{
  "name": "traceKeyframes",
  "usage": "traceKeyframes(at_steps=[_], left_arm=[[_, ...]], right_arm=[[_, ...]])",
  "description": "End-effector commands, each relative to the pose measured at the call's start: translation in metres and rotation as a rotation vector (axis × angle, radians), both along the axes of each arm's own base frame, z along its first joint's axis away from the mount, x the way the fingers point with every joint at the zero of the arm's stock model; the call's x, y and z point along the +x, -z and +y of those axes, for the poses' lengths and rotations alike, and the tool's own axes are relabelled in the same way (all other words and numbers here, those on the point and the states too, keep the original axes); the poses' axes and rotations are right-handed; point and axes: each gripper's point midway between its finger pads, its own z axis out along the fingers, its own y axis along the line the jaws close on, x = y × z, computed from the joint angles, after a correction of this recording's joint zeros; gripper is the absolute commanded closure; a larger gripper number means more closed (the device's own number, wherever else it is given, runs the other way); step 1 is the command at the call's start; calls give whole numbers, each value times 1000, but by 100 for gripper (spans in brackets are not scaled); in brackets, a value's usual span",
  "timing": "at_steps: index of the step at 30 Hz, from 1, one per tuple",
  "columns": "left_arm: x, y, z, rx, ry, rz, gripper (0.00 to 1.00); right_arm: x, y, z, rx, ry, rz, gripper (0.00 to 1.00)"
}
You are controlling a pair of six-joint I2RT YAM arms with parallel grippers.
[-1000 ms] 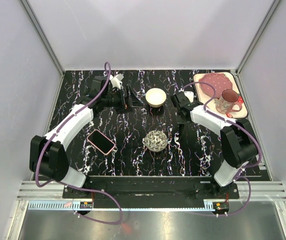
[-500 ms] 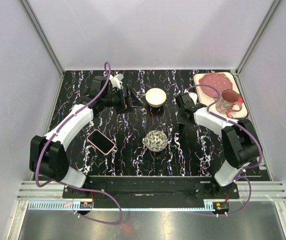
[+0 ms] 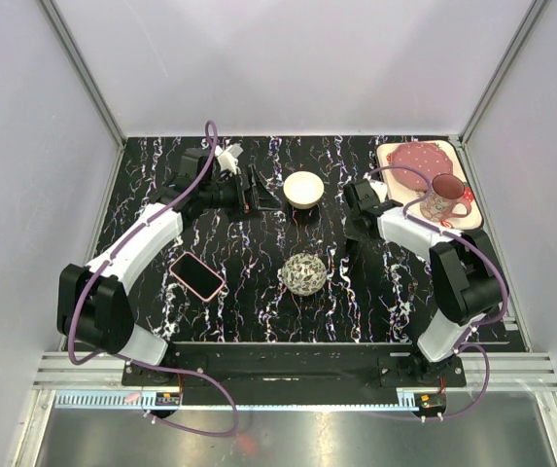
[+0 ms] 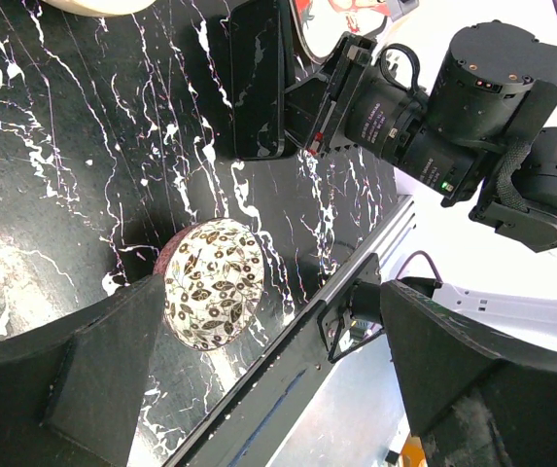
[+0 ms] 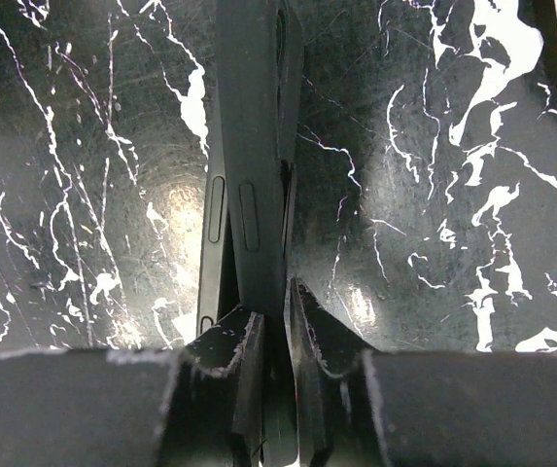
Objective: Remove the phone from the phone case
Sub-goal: Remove the phone case from the phone.
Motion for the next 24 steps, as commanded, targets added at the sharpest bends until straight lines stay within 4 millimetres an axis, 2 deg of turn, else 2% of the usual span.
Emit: traceKeyframes(at_steps=[1, 12, 24], left_arm=[[-2, -23, -5, -41, 21, -80, 6], [-11, -13, -18, -33, 64, -62, 6], [-17, -5, -30, -27, 95, -49, 6]], right_arm=[[-27, 75, 6, 94, 100, 161, 80], [-36, 104, 4, 104, 151, 187, 79], [-41, 115, 6, 123, 144, 195, 81]])
